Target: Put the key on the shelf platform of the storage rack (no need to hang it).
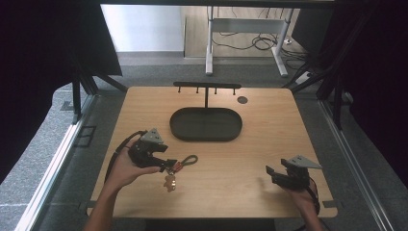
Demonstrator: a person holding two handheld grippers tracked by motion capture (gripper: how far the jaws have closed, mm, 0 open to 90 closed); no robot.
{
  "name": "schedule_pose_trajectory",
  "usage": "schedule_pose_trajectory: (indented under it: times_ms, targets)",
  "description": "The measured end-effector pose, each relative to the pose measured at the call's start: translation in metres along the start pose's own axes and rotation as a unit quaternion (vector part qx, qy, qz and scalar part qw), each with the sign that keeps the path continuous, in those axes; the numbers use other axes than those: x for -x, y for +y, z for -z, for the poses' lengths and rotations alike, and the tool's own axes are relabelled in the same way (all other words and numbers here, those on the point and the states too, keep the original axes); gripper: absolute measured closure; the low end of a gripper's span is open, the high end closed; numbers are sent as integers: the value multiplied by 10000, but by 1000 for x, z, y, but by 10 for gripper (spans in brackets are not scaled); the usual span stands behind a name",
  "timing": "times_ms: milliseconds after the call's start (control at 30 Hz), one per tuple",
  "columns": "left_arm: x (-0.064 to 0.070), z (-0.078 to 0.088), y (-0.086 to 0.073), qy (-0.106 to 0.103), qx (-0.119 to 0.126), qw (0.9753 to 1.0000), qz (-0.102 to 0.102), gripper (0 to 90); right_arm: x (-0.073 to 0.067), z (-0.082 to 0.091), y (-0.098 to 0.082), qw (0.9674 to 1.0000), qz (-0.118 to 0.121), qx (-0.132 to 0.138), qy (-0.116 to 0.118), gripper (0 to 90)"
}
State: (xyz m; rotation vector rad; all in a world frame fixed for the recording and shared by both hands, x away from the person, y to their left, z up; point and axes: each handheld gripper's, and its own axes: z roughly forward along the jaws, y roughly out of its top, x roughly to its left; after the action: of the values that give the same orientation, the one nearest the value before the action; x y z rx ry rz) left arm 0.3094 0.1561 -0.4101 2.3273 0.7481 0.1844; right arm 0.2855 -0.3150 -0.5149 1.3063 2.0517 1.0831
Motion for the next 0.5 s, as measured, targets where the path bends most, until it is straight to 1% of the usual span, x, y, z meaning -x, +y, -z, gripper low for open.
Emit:
schedule_pose_trajectory:
  times_ms: [33,133,333,367,500]
  targets:
    - [0,-2,1,-13,-43,10000,14,358,0,0,0,10000,-3,0,1,300]
    - [-1,-10,4,-41,-216,9998,-27,362,0,-1,-1,10000,13,-29,5,300]
    - [-3,-19,6,-87,-314,9995,-46,369,0,-2,-2,10000,-3,-55,26,300]
    - [-4,-21,6,-84,-331,9994,-17,369,0,-2,-2,10000,-2,-47,25,300]
    - [-8,-26,9,-106,-411,9991,-4,371,1,-1,-2,10000,-24,-9,41,300]
